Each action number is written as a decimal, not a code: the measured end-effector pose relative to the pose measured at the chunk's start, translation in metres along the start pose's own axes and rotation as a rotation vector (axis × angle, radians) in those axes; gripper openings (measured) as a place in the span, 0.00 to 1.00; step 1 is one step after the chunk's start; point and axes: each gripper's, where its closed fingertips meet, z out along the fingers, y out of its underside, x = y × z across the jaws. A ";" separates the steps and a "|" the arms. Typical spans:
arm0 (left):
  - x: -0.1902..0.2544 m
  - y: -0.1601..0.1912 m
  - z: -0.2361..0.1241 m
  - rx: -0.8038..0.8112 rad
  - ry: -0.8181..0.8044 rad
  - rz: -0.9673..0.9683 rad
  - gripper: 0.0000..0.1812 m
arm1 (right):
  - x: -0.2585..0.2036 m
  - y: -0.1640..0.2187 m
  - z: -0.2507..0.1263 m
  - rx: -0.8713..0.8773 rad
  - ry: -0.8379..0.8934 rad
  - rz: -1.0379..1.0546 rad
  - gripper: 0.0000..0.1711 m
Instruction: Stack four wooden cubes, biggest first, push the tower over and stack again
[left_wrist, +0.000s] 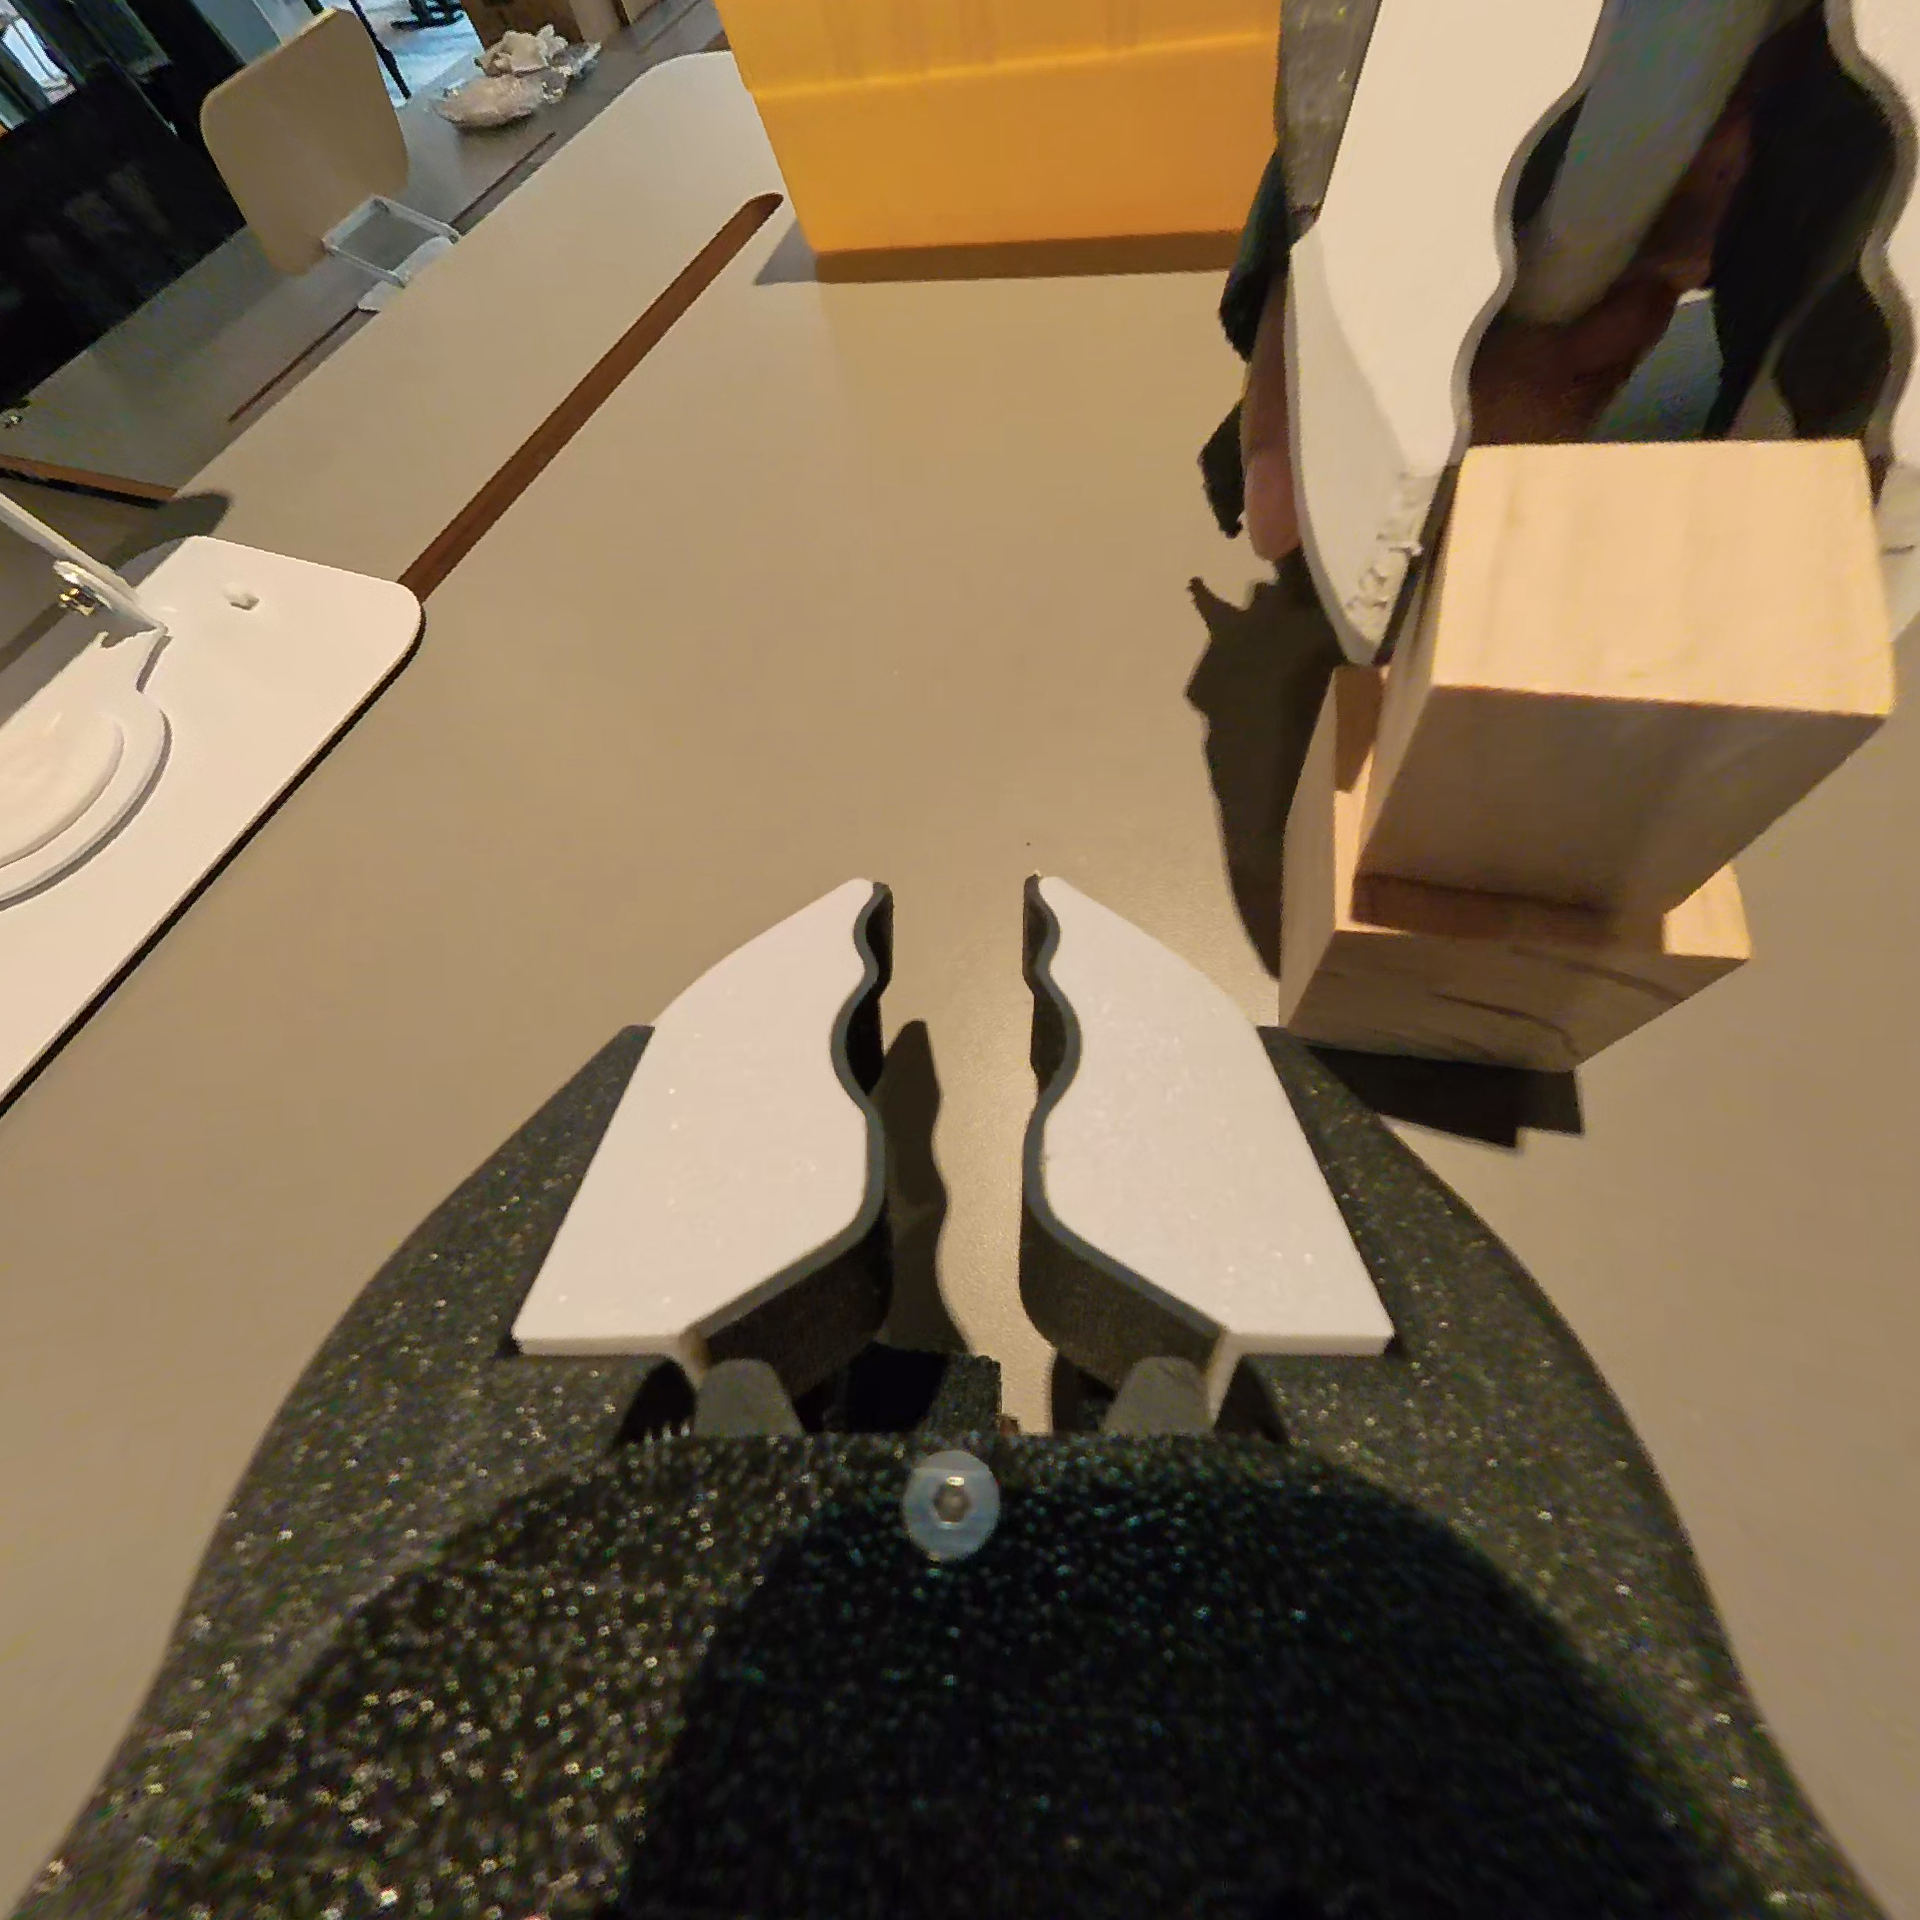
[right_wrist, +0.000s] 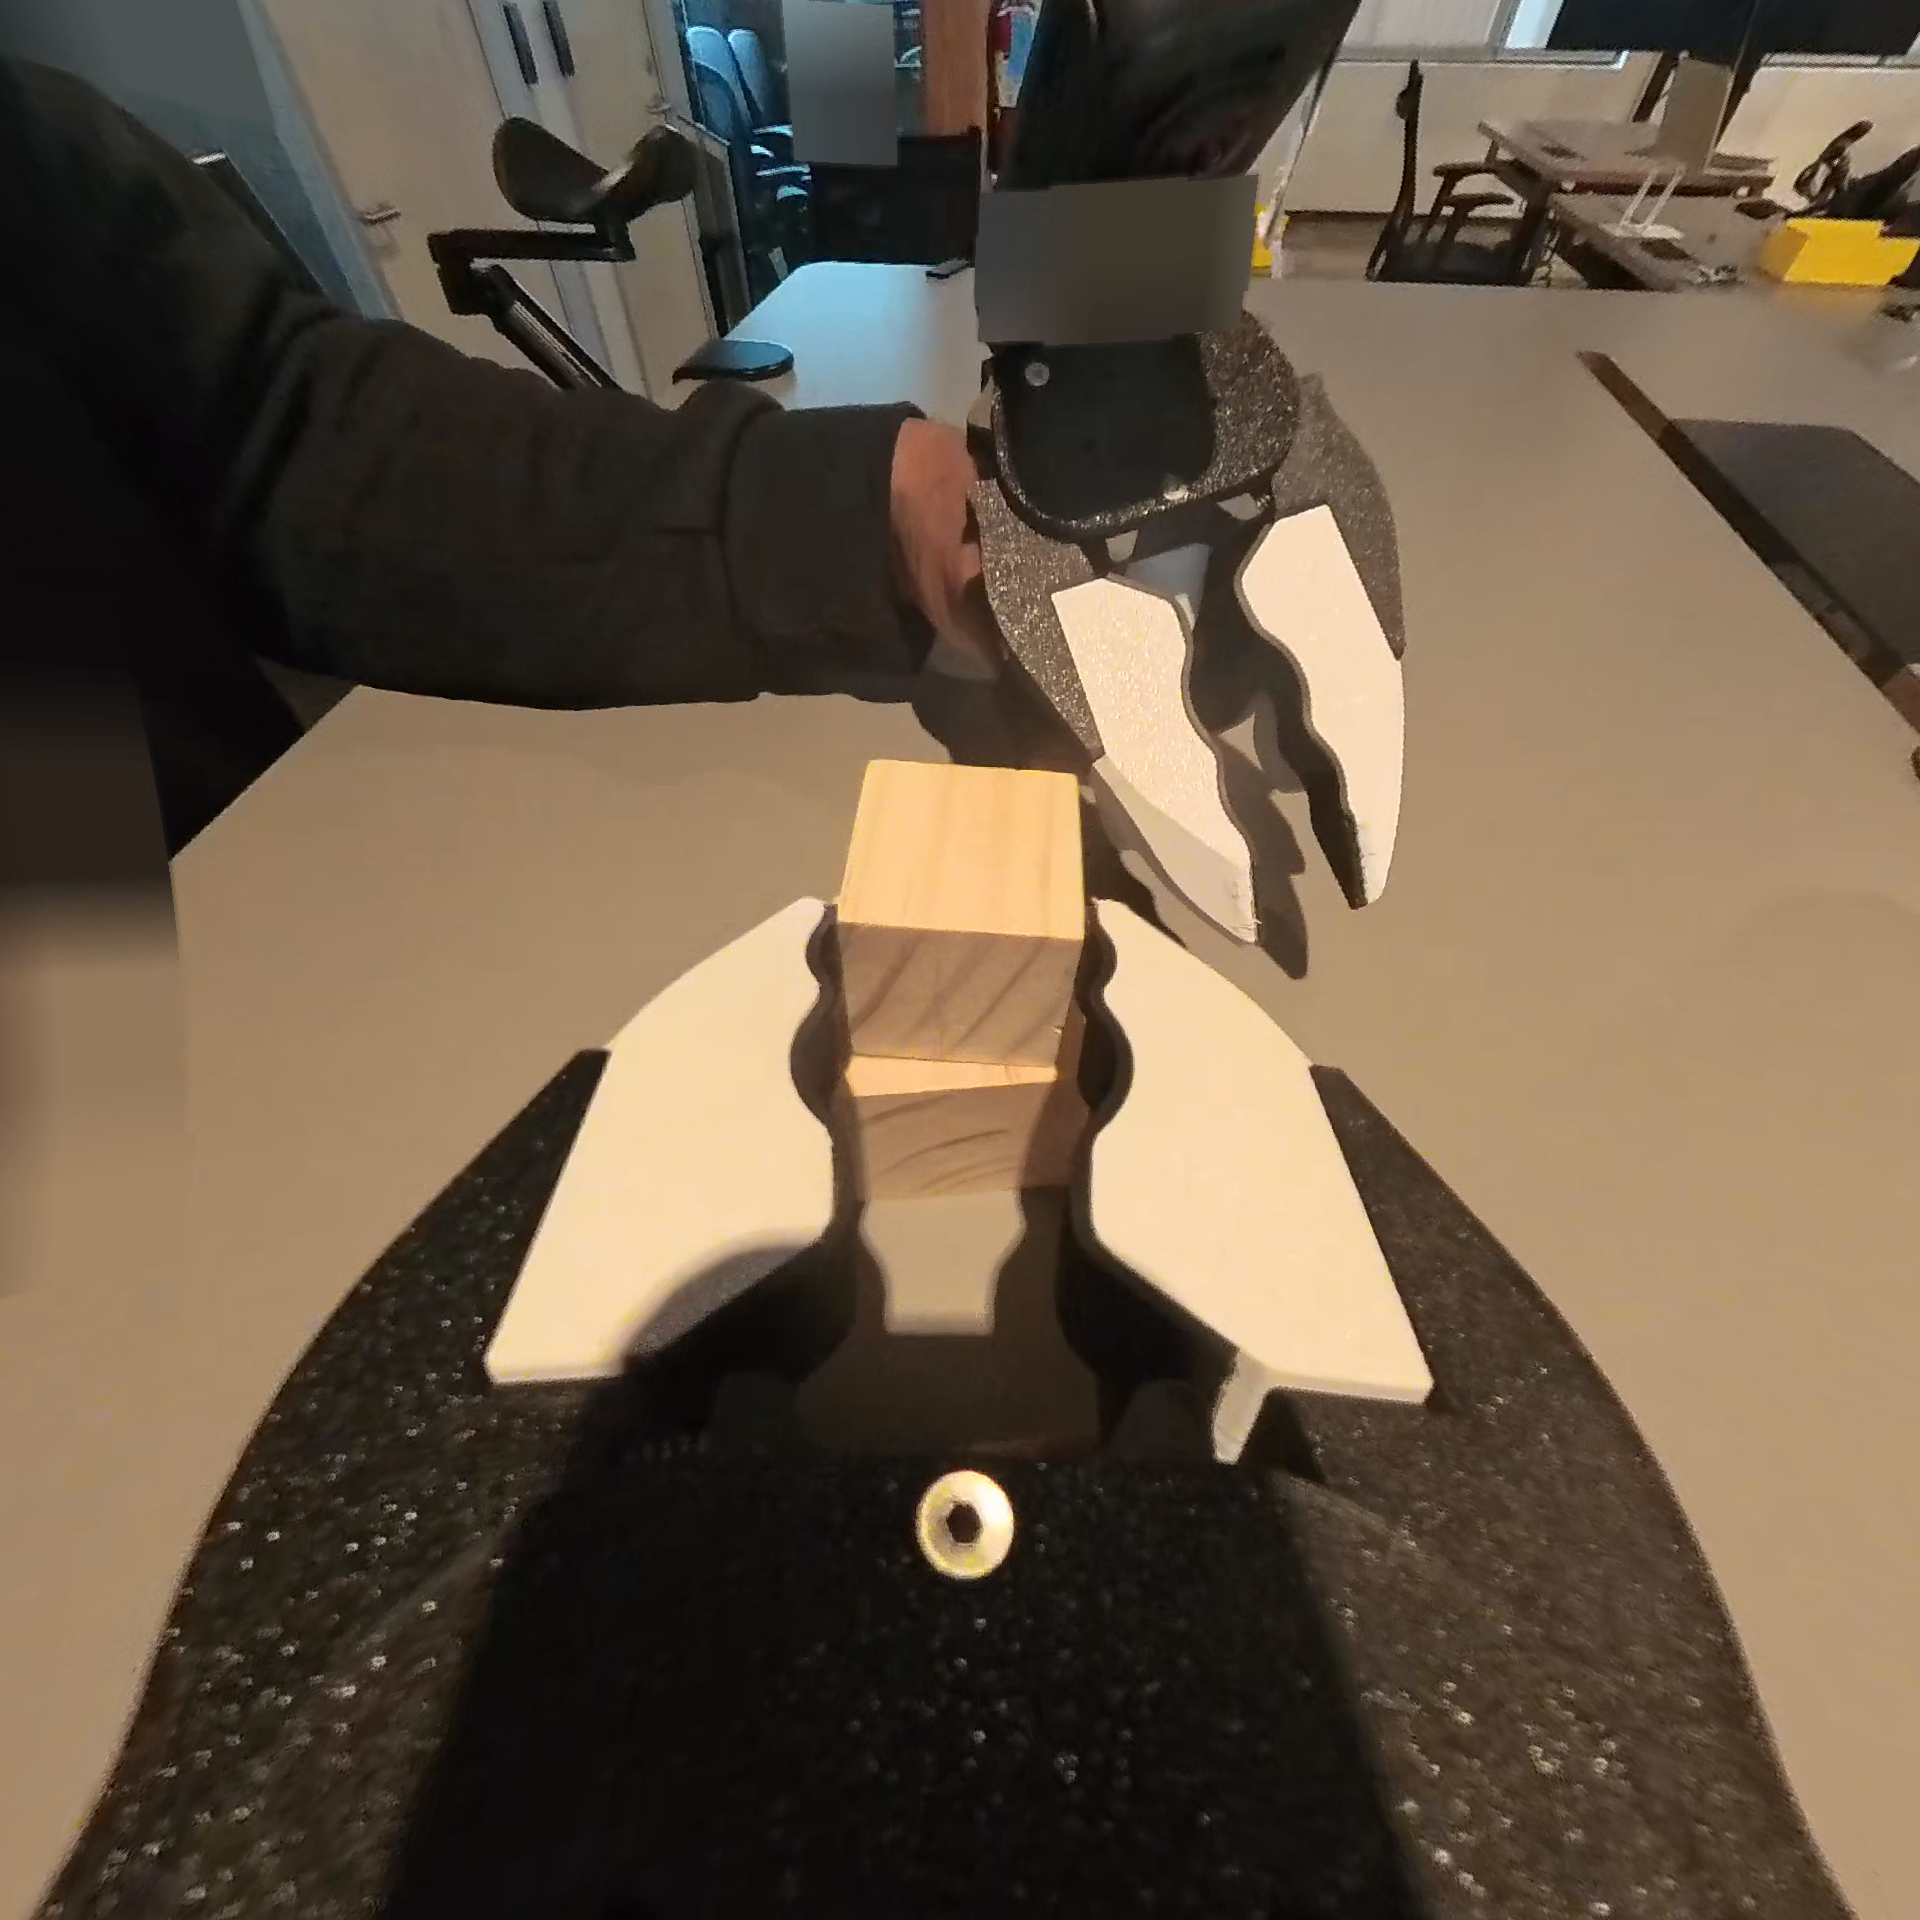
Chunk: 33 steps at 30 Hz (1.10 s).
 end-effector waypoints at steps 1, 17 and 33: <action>0.000 0.000 0.000 0.000 0.001 0.000 0.13 | 0.000 0.000 0.000 0.002 0.000 0.003 0.25; 0.004 -0.003 -0.008 0.042 0.046 -0.025 0.15 | -0.006 -0.015 -0.017 0.132 0.095 0.040 0.26; 0.045 0.009 -0.025 0.000 0.296 -0.023 0.15 | -0.023 0.031 -0.021 -0.097 0.383 0.179 0.32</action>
